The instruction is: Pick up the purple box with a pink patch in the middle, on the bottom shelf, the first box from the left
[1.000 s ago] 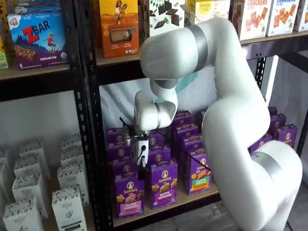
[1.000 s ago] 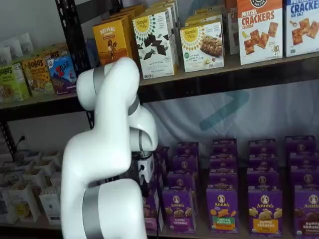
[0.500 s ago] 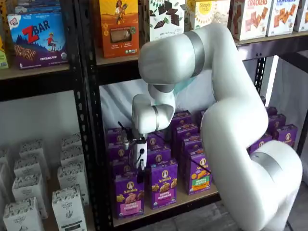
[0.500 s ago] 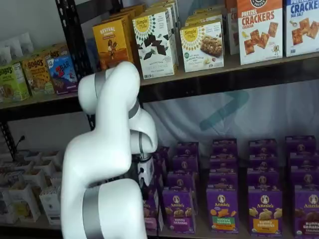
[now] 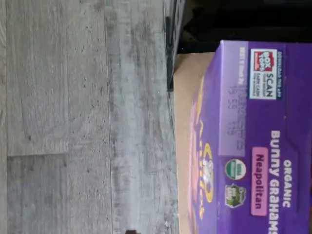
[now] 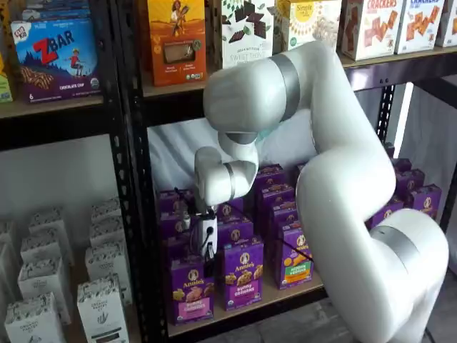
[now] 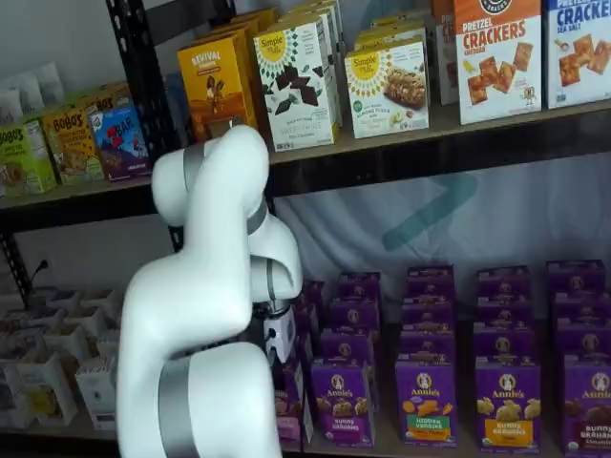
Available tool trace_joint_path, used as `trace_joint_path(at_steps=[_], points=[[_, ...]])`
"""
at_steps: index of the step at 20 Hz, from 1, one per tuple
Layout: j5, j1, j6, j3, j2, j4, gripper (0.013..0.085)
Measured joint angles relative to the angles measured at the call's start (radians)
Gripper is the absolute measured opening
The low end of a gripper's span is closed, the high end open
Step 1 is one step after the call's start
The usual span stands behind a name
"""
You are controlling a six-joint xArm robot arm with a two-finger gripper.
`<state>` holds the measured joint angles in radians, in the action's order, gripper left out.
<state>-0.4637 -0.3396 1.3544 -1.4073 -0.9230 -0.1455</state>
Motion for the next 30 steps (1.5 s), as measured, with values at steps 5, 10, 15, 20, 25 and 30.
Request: trace_joint_path(at_steps=[5, 10, 15, 20, 25, 30], points=[[0.006, -0.009, -0.021, -0.028, -0.035, 0.014, 0.085], [0.008, -0.021, -0.034, -0.064, -0.071, 0.015, 0.085], [0.011, -0.032, -0.072, -0.094, -0.102, 0.045, 0.085], [0.013, -0.041, -0.088, -0.116, -0.127, 0.054, 0.085], [0.017, -0.047, -0.097, -0.13, -0.144, 0.057, 0.073], [0.033, -0.049, -0.095, -0.133, -0.153, 0.054, 0.061]])
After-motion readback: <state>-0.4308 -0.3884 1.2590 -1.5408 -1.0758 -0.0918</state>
